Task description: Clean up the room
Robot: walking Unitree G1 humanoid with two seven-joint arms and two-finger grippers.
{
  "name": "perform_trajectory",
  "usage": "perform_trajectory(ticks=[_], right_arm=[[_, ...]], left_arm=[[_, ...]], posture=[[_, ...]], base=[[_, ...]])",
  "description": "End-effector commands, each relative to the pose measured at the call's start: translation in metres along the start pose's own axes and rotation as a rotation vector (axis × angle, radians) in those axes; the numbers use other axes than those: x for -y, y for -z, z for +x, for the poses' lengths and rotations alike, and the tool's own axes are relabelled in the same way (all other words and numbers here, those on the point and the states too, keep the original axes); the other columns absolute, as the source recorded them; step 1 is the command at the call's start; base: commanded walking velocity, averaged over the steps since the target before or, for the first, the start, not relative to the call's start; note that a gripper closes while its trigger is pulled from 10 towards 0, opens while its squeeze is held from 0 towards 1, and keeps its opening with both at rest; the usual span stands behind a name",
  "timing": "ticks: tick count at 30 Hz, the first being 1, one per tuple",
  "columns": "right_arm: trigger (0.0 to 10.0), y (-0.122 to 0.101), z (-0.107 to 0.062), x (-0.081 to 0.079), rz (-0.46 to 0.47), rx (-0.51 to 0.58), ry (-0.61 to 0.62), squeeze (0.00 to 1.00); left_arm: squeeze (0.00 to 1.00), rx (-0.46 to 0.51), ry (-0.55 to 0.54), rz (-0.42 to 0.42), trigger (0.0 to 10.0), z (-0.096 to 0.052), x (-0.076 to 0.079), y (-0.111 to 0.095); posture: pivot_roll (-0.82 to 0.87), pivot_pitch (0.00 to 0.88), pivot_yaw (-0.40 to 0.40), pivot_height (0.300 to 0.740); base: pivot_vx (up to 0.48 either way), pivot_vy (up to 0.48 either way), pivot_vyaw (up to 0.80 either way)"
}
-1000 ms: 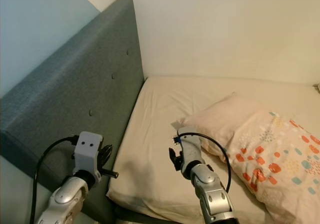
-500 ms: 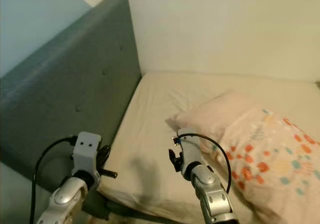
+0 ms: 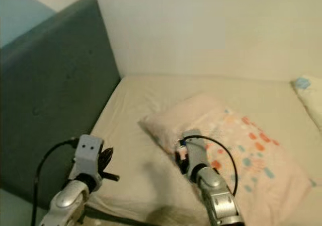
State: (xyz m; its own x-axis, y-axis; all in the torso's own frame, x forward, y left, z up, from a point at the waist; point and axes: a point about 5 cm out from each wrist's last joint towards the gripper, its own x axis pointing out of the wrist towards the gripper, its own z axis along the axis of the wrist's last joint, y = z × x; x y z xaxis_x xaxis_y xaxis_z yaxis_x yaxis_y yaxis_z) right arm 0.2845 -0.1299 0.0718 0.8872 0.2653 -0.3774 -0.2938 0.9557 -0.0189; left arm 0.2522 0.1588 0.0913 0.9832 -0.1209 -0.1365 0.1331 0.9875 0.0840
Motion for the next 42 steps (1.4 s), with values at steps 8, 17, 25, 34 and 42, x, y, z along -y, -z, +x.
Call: perform_trajectory(ticks=[8, 17, 25, 34, 42], right_arm=[[10.0, 0.001, 0.0, -0.005, 0.006, -0.005, -0.02, 0.0], [10.0, 0.001, 0.001, -0.006, 0.01, -0.003, -0.018, 0.0], [10.0, 0.0, 0.0, 0.002, 0.01, 0.01, 0.045, 0.0], [10.0, -0.002, -0.002, 0.018, 0.035, 0.03, 0.149, 0.0], [10.0, -0.005, -0.002, 0.013, 0.058, 0.041, 0.136, 0.0]], left_arm=[[0.0, -0.076, 0.002, 0.017, 10.0, 0.0, -0.003, 0.011], [0.0, -0.07, -0.016, 0.036, 10.0, 0.001, -0.005, 0.01], [0.0, -0.038, -0.01, 0.024, 10.0, 0.001, -0.002, 0.006], [0.0, -0.027, -0.022, -0.017, 10.0, 0.0, -0.004, 0.004], [0.0, -0.027, -0.012, -0.015, 10.0, 0.001, -0.002, 0.004]], posture=[[-0.03, 0.116, -0.004, 0.74], [-0.03, 0.115, -0.002, 0.74], [-0.03, 0.117, 0.001, 0.74], [-0.03, 0.117, 0.001, 0.731], [-0.04, 0.12, 0.003, 0.701]], base=[[0.0, 0.376, 0.0], [0.0, 0.196, 0.0], [0.0, 0.0, 0.0], [0.0, 0.0, 0.0], [0.0, 0.0, 0.0]])
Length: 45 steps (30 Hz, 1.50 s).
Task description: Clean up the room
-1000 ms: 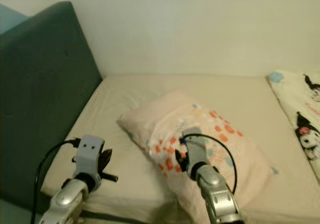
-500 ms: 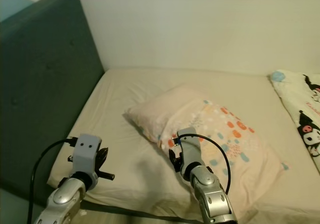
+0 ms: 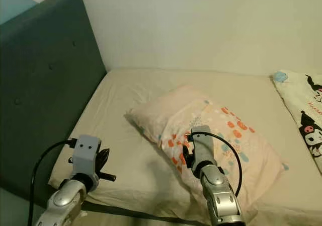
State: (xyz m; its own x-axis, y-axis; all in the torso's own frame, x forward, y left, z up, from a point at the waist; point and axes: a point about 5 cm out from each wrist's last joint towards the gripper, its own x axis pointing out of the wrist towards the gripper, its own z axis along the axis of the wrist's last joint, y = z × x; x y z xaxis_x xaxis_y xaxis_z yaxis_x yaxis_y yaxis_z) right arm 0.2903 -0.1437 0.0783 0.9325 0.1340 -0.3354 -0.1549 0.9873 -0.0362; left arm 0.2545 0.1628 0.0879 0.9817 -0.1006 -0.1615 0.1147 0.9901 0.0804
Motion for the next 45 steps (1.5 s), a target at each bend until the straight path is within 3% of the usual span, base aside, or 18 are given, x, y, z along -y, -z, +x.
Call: perform_trajectory(ticks=[1, 21, 31, 40, 45], right_arm=[[10.0, 0.001, -0.001, -0.002, 0.023, -0.002, -0.003, 0.0], [10.0, 0.001, -0.007, 0.0, 0.041, 0.002, 0.003, 0.0], [10.0, 0.007, -0.009, 0.009, 0.024, -0.005, 0.046, 0.0], [10.0, -0.006, -0.011, 0.014, -0.008, 0.026, 0.035, 0.0], [10.0, -0.007, -0.009, 0.01, -0.008, 0.025, 0.008, 0.0]], left_arm=[[0.0, 0.0, 0.006, -0.009, 10.0, -0.001, 0.002, 0.001], [0.0, -0.016, -0.065, -0.025, 10.0, -0.001, -0.01, 0.004], [0.0, -0.013, -0.013, -0.029, 10.0, 0.007, -0.001, -0.001], [0.0, -0.029, -0.009, -0.072, 10.0, 0.002, 0.008, 0.006], [0.0, -0.026, -0.037, -0.072, 10.0, -0.001, 0.002, 0.007]], posture=[[-0.04, 0.12, 0.003, 0.701], [-0.06, 0.147, 0.024, 0.626], [-0.07, 0.139, 0.058, 0.611], [-0.09, 0.159, 0.016, 0.606], [-0.07, 0.146, -0.012, 0.586]], base=[[0.0, 0.0, 0.0], [0.0, 0.0, 0.0], [0.0, 0.0, 0.0], [0.0, 0.0, 0.0], [0.0, 0.0, 0.0]])
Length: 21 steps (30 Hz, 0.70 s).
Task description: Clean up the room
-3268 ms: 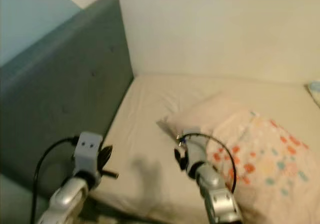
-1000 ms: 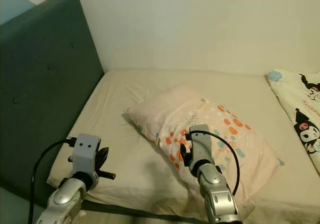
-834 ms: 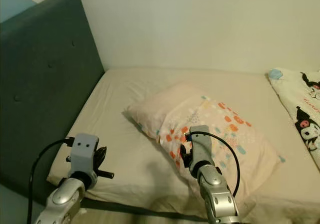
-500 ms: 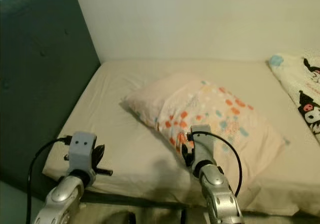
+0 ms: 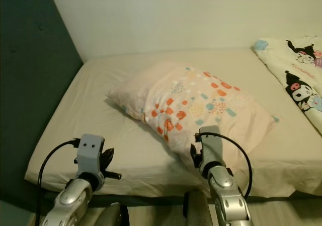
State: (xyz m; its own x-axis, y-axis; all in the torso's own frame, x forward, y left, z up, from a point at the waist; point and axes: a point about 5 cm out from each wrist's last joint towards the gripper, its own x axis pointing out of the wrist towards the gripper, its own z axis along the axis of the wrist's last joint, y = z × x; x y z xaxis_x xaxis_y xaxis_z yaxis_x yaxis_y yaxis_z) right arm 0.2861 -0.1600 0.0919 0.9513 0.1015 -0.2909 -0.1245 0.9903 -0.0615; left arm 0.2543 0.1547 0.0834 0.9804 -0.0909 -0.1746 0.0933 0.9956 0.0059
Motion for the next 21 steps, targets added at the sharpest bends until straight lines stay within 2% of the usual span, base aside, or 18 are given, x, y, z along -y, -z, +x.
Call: perform_trajectory(ticks=[1, 5, 6, 13, 18, 20, 21], right_arm=[[10.0, 0.003, 0.001, -0.006, 0.007, -0.02, -0.029, 0.0], [10.0, 0.003, 0.001, -0.006, -0.016, -0.022, -0.032, 0.0], [10.0, -0.001, -0.002, -0.003, -0.042, -0.012, -0.032, 0.0], [10.0, -0.004, -0.006, 0.0, -0.083, -0.016, -0.04, 0.0], [10.0, -0.008, -0.008, -0.004, -0.096, -0.016, -0.074, 0.0], [10.0, -0.01, -0.008, -0.006, -0.156, -0.016, -0.09, 0.0], [10.0, -0.019, -0.009, -0.013, -0.278, -0.023, -0.193, 0.0]], left_arm=[[0.0, -0.011, -0.028, 0.005, 10.0, -0.002, -0.006, 0.003], [0.0, -0.005, -0.041, -0.02, 10.0, -0.003, -0.008, 0.003], [0.0, 0.014, -0.015, -0.044, 10.0, -0.004, -0.003, 0.001], [0.0, 0.02, 0.004, -0.078, 10.0, -0.008, 0.0, 0.004], [0.0, 0.023, 0.015, -0.085, 10.0, -0.011, 0.0, 0.004], [0.0, 0.021, 0.012, -0.093, 10.0, -0.011, -0.001, 0.004], [0.0, 0.028, 0.044, -0.098, 10.0, -0.012, -0.001, 0.002]], posture=[[-0.07, 0.146, -0.012, 0.586], [-0.09, 0.158, -0.005, 0.581], [-0.09, 0.167, -0.014, 0.581], [-0.1, 0.174, -0.028, 0.581], [-0.1, 0.176, -0.03, 0.556], [-0.1, 0.179, -0.033, 0.546], [-0.1, 0.183, -0.034, 0.546]], base=[[0.0, 0.0, 0.0], [0.0, 0.0, 0.0], [0.0, 0.0, 0.0], [0.0, 0.0, 0.0], [0.0, 0.0, 0.0], [0.0, 0.0, 0.0], [0.0, 0.0, 0.0]])
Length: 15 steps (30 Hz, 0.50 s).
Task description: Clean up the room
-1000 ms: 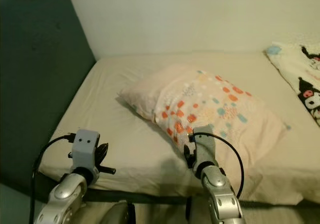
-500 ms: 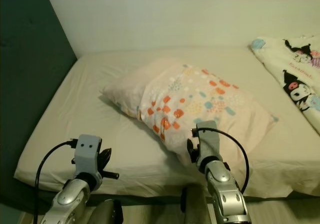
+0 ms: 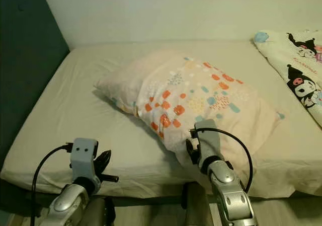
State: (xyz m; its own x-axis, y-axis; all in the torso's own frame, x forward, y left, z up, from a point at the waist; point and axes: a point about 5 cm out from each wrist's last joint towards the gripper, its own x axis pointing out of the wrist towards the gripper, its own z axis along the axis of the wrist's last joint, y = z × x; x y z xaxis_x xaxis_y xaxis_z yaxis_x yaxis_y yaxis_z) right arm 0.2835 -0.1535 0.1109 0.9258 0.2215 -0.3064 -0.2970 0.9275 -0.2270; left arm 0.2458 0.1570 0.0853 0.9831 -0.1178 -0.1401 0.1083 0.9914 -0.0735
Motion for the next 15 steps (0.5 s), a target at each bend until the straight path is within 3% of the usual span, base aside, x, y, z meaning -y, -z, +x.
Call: perform_trajectory(ticks=[1, 8, 9, 11, 12, 15], right_arm=[[10.0, -0.005, -0.001, -0.008, -0.091, -0.024, -0.099, 0.0], [10.0, -0.002, -0.003, -0.017, -0.284, -0.125, -0.222, 0.0], [10.0, -0.004, -0.005, -0.017, -0.357, -0.156, -0.23, 0.11], [10.0, -0.006, -0.006, -0.014, -0.411, -0.174, -0.222, 0.11], [10.0, -0.01, -0.007, -0.011, -0.447, -0.188, -0.201, 1.0], [10.0, -0.018, -0.009, -0.004, -0.495, -0.208, -0.165, 1.0]], left_arm=[[0.0, -0.005, 0.025, -0.024, 10.0, -0.004, 0.0, 0.001], [0.0, 0.011, 0.056, -0.035, 10.0, -0.007, 0.0, -0.003], [0.0, 0.013, 0.067, -0.039, 10.0, -0.009, -0.001, -0.004], [0.0, 0.015, 0.074, -0.047, 10.0, -0.01, -0.001, -0.005], [0.0, 0.018, 0.08, -0.061, 10.0, -0.011, -0.001, -0.006], [0.0, 0.029, 0.097, -0.096, 10.0, -0.011, 0.0, -0.008]], posture=[[-0.1, 0.183, -0.034, 0.546], [-0.09, 0.189, -0.028, 0.546], [-0.09, 0.191, -0.025, 0.546], [-0.09, 0.194, -0.025, 0.546], [-0.09, 0.194, -0.024, 0.546], [-0.09, 0.194, -0.023, 0.546]], base=[[0.0, 0.0, 0.0], [0.0, 0.0, 0.0], [0.0, 0.0, 0.0], [0.0, 0.0, 0.0], [0.0, 0.0, 0.0], [0.0, 0.0, 0.0]])
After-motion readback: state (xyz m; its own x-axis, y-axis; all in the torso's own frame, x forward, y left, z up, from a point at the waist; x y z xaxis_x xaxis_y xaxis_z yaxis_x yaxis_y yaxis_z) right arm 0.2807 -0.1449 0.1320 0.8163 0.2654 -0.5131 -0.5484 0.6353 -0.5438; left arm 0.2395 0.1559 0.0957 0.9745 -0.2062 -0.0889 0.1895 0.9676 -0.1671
